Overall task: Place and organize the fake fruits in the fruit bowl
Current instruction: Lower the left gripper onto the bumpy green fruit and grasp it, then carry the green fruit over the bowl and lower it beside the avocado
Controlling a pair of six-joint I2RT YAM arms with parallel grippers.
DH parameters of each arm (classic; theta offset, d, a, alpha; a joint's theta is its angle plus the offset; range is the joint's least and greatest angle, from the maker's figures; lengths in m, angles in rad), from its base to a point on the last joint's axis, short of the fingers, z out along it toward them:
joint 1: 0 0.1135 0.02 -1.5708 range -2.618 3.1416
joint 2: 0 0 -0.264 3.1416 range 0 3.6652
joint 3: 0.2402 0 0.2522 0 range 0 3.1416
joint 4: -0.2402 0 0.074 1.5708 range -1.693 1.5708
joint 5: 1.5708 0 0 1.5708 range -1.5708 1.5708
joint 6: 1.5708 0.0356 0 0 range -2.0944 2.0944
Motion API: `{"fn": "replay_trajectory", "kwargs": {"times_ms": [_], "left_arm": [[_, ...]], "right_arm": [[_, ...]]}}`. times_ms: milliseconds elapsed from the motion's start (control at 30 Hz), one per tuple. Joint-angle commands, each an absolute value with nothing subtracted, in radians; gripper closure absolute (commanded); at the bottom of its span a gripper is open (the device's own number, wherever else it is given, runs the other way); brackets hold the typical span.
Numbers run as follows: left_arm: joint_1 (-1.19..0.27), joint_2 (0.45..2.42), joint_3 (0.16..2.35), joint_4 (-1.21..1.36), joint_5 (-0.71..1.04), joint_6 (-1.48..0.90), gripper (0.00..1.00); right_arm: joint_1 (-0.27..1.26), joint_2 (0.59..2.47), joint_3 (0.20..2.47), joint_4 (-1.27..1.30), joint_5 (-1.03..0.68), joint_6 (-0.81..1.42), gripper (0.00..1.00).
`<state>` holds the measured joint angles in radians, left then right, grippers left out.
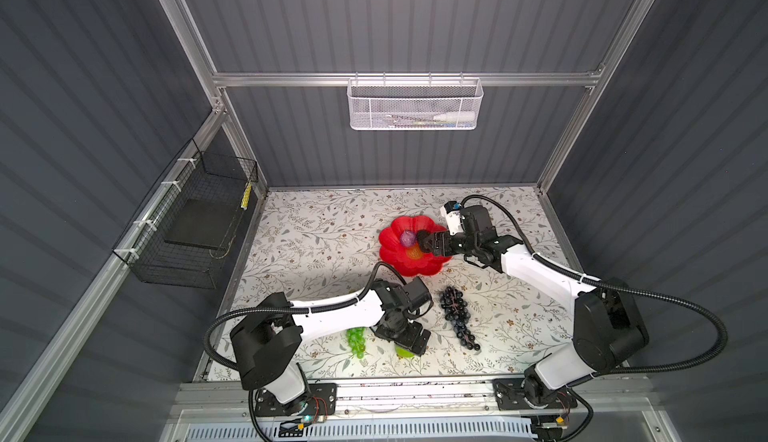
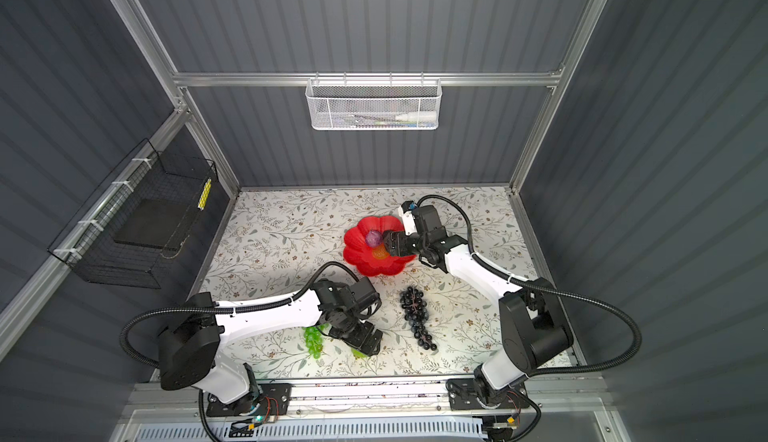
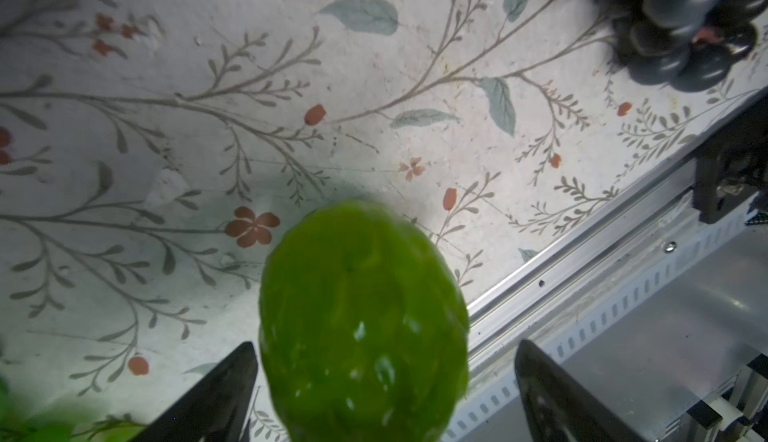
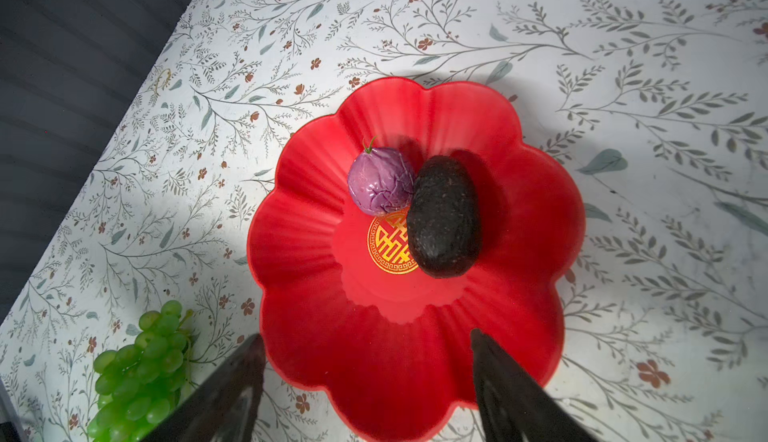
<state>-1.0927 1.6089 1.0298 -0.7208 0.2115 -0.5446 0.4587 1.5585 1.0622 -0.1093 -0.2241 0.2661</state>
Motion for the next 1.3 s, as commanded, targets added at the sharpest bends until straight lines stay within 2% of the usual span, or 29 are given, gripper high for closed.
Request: {"fn": "replay_trajectory", "kwargs": {"times_ms": [0,233,333,467,500,833,1100,1267], "left_arm": [[-1.097,1.641,1.022,-0.691,0.242,-0.564,0.05],[-1.097,1.673,1.014,-0.664,0.247,-0.57,0.13],[-1.097,1.673,1.012,-0.673,0.247,-0.571,0.22],[-1.097,1.67,1.004,-0.676,0.244,-0.58,0.41],[-1.097,1.667,1.002,-0.678,0.246,-0.581,0.42],[-1.08,1.575,1.047,-0.741,0.202,-0.554,0.47],[-0.914,1.501,1.187,-0.776,0.113,-0.516,0.47],[-0.822,1.587,1.329,-0.798,0.006,-0.445,0.47]], "right_arm": [[0.461,1.552,1.035,-0.084,-0.24,0.284,0.22],[0.461,1.541,1.016,-0.087,-0.233,0.281,0.22],[0.46,1.542,1.012,-0.086,-0.231,0.281,0.22],[0.462,1.548,1.015,-0.078,-0.24,0.289,0.22],[0.461,1.548,1.015,-0.075,-0.242,0.292,0.22],[0.462,1.5,0.993,-0.084,-0.226,0.281,0.22],[0.462,1.453,1.011,-0.136,-0.207,0.264,0.22],[0.461,1.432,1.048,-0.178,-0.179,0.243,0.23]]}}
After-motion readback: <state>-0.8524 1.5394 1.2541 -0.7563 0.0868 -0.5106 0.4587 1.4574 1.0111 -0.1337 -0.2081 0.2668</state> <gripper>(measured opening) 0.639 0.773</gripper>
